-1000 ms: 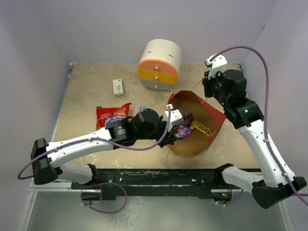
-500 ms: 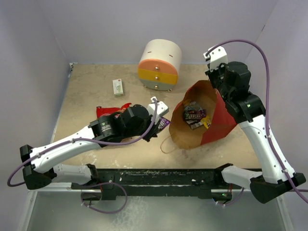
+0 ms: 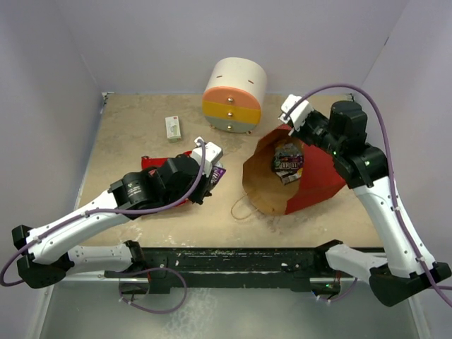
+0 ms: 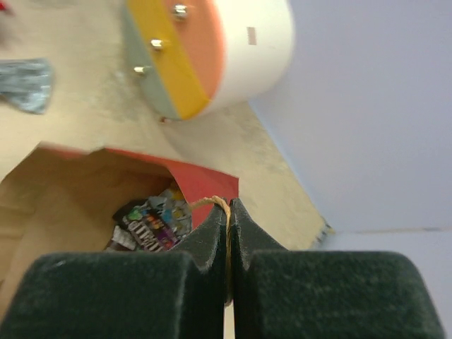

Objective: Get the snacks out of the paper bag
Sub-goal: Place the snack at the center of the board.

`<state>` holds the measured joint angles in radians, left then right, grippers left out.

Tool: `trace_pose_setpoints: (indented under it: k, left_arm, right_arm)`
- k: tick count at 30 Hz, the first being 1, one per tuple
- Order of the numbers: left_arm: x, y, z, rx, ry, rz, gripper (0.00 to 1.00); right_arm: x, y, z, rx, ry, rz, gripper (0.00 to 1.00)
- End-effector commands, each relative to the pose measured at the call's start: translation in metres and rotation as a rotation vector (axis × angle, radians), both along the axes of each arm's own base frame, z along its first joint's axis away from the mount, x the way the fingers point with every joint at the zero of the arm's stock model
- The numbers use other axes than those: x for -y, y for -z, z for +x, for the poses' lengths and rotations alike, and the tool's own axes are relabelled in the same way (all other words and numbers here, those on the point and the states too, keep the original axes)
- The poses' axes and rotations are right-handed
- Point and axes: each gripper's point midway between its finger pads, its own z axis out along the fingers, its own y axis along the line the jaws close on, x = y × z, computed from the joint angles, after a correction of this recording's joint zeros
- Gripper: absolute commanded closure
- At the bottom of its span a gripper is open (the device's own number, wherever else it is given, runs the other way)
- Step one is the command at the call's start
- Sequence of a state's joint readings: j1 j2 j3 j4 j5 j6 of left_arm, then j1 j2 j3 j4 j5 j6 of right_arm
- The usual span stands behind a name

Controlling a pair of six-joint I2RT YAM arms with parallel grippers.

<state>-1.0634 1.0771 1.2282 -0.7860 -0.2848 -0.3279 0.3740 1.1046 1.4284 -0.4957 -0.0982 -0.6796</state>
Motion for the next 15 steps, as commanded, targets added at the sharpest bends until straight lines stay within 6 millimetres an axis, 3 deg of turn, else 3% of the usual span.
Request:
trace_pose_setpoints:
  k: [1, 6, 9, 15]
  left_arm:
    - [-0.005, -0.004, 0.000, -0.015, -0.064, -0.053, 0.82]
    - [0.006, 0.023, 0.011, -0.048, -0.099, -0.003, 0.82]
    - [0.016, 0.038, 0.021, -0.050, -0.126, 0.005, 0.82]
    - [0.022, 0.081, 0.042, -0.165, -0.155, 0.041, 0.82]
  right_arm:
    - [-0.029, -0.007, -0.046, -0.018, -0.210, 0.118, 1.00]
    - [-0.014, 0.010, -0.061, -0.015, -0.098, 0.266, 1.00]
    - [-0.001, 0.024, -0.058, -0.029, 0.001, 0.286, 1.00]
    - [0.002, 0.026, -0.045, -0.020, 0.082, 0.391, 1.00]
